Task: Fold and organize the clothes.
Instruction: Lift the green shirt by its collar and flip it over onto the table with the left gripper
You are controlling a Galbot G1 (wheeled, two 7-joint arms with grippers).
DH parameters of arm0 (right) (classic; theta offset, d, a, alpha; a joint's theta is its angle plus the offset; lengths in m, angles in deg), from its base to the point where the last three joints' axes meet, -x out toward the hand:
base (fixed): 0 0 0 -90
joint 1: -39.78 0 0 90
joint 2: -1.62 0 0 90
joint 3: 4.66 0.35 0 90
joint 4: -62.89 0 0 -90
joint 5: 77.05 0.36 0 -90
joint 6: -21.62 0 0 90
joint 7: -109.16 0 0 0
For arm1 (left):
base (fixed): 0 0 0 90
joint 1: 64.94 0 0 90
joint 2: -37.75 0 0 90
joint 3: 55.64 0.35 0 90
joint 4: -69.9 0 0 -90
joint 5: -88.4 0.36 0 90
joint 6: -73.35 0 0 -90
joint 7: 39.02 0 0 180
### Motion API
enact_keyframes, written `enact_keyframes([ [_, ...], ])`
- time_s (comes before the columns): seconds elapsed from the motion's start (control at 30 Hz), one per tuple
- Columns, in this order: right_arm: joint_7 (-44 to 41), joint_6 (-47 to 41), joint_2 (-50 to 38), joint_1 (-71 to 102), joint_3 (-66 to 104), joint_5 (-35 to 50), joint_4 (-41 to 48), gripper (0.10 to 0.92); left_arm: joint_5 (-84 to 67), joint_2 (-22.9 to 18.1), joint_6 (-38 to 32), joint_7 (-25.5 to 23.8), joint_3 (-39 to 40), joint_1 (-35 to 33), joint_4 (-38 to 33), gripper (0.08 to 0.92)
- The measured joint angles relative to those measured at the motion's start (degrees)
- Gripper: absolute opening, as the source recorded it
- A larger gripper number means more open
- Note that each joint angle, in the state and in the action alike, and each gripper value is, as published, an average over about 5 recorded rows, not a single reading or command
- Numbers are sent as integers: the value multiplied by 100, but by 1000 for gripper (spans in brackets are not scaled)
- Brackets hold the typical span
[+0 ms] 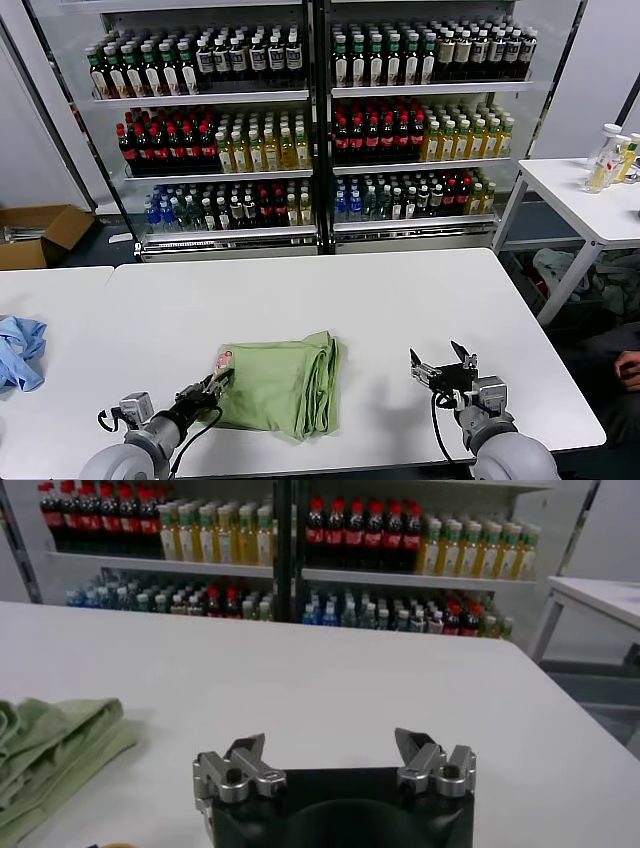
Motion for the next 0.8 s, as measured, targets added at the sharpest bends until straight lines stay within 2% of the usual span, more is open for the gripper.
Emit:
enact_keyframes([
  [0.13,0,7,19,47,18,-17,-34,823,-501,-50,50,-56,-106,39,71,165],
  [0.23,0,15,25,82,34,-34,-56,823,-945,-110,95,-70,-222,56,115,121],
  [0.57,-16,31,0,89,67,-43,-117,823,-2559,-202,203,10,-1057,-125,-6,118],
  [0.8,-36,84,-5,74,34,-51,-117,823,-3346,163,225,124,-2268,-282,-71,118],
])
